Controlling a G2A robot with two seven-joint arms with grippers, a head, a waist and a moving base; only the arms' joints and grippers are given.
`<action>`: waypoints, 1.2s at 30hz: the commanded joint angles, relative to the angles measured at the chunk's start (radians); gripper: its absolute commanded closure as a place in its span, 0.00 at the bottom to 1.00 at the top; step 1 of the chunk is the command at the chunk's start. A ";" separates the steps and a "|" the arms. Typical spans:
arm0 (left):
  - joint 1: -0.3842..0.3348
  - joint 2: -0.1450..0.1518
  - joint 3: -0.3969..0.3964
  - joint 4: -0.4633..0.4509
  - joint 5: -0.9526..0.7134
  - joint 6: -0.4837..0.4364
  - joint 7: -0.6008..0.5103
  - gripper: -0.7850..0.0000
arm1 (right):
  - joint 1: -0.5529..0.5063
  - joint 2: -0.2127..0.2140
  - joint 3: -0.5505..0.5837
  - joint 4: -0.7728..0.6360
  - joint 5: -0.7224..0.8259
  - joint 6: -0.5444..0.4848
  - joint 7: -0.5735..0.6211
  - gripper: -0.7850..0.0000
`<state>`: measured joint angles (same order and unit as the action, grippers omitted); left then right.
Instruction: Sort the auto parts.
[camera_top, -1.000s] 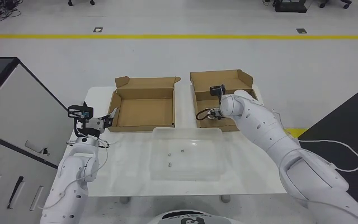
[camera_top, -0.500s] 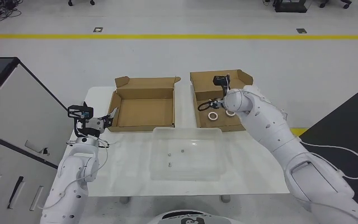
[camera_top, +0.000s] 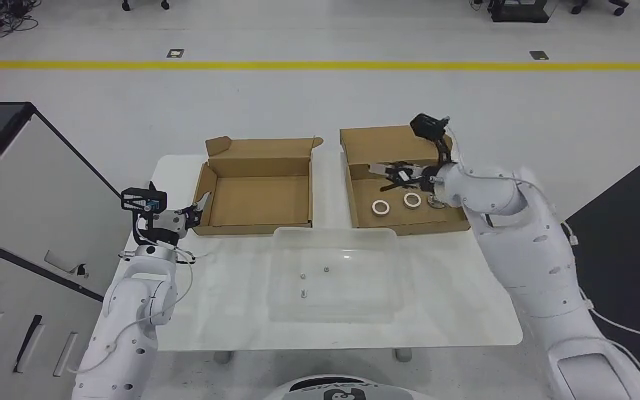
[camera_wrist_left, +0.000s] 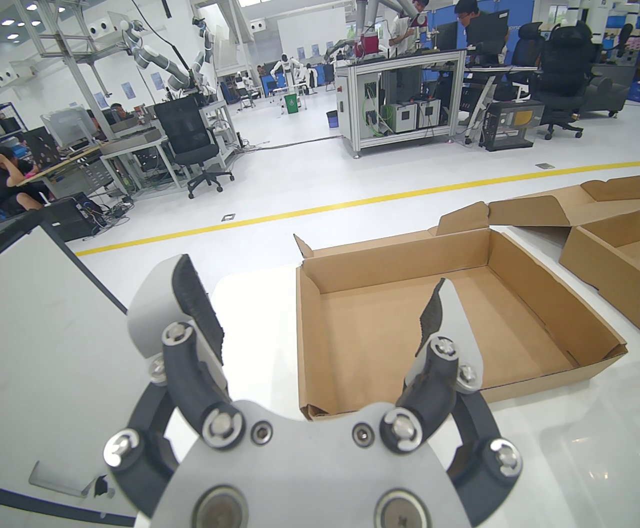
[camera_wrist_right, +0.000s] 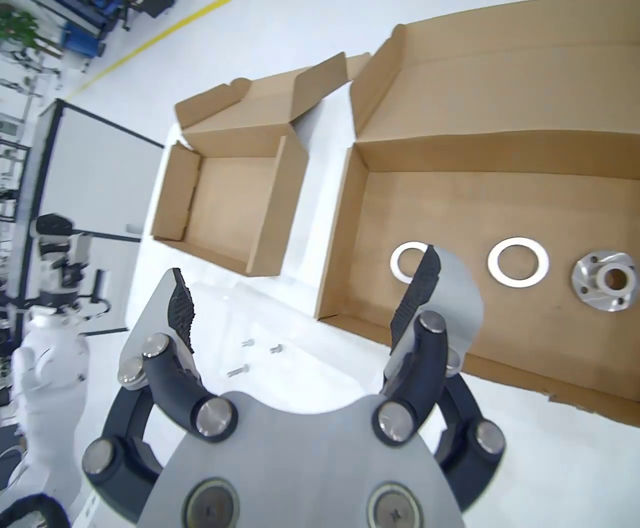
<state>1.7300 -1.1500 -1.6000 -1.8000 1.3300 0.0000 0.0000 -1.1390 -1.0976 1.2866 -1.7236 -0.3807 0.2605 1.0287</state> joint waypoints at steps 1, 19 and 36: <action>0.000 0.000 0.000 0.000 0.000 0.000 0.000 0.00 | -0.050 0.007 0.060 -0.036 0.086 -0.031 0.022 0.00; 0.000 0.000 0.000 0.000 0.000 0.000 0.000 0.00 | -0.446 0.046 0.513 -0.094 0.742 -0.313 0.227 0.00; -0.001 0.000 0.001 -0.001 0.000 -0.003 -0.001 0.00 | -0.495 0.048 0.569 -0.055 0.928 -0.350 0.275 0.00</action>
<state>1.7299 -1.1500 -1.6000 -1.8001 1.3300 -0.0002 0.0000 -1.6336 -1.0500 1.8559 -1.7790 0.5476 -0.0891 1.3034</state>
